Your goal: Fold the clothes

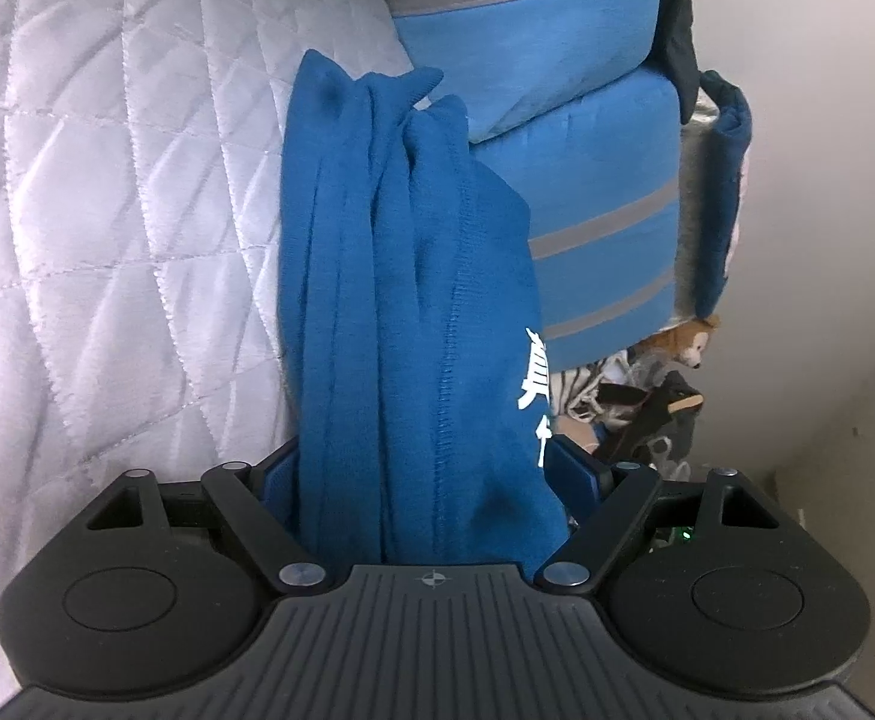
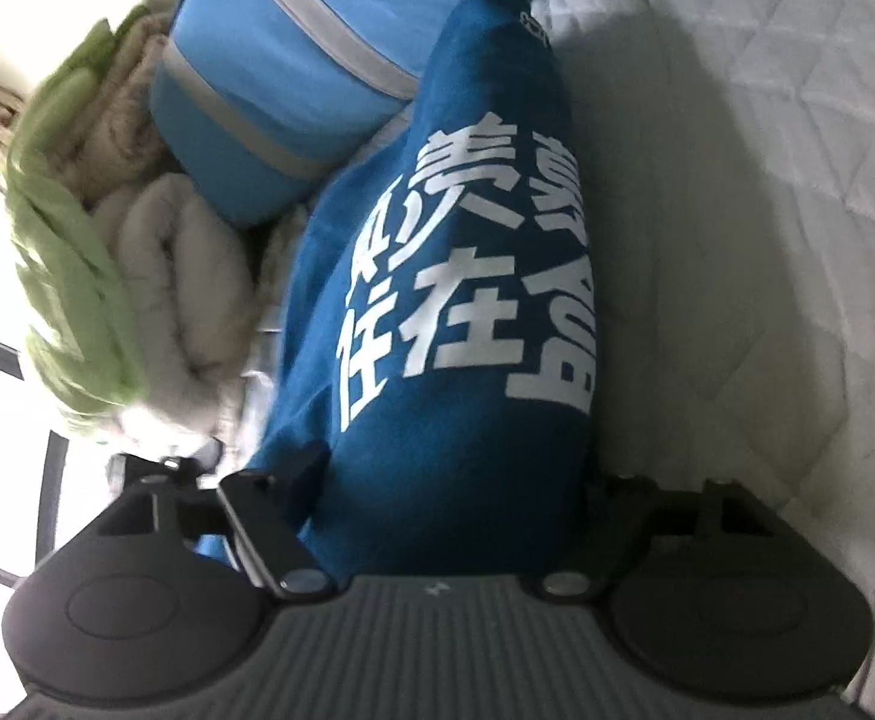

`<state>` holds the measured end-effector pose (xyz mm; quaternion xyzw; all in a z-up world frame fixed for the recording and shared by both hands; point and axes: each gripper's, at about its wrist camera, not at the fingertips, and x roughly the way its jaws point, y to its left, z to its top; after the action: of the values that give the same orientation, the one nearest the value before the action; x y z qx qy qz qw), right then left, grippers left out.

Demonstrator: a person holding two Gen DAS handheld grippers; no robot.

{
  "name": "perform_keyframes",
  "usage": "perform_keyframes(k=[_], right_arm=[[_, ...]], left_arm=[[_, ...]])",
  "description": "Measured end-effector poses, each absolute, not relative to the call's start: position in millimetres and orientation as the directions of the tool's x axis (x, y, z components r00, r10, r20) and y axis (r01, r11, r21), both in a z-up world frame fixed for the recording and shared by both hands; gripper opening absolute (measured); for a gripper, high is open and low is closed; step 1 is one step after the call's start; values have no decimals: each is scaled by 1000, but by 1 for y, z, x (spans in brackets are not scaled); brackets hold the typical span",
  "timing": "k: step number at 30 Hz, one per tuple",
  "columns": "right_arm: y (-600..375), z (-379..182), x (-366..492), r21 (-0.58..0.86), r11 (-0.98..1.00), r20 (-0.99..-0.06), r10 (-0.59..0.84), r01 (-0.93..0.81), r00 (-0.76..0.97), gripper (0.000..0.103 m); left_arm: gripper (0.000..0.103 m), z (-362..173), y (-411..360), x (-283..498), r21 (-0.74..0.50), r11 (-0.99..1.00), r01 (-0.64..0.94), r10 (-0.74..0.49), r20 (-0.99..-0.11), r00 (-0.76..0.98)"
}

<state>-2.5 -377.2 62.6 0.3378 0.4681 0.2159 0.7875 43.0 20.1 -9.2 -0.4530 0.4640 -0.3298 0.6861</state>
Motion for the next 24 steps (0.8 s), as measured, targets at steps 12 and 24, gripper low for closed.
perform_keyframes(k=[12,24], right_arm=[[-319,99,-7,434,898,-756,407,-73,513,81],[-346,89,12,569,812,-704,562,-129,435,103]], left_arm=[[33,2,-4,42,-864,500,56,-829,-459,320],[28,-8,3,39,-868,495,37,-823,-455,340]])
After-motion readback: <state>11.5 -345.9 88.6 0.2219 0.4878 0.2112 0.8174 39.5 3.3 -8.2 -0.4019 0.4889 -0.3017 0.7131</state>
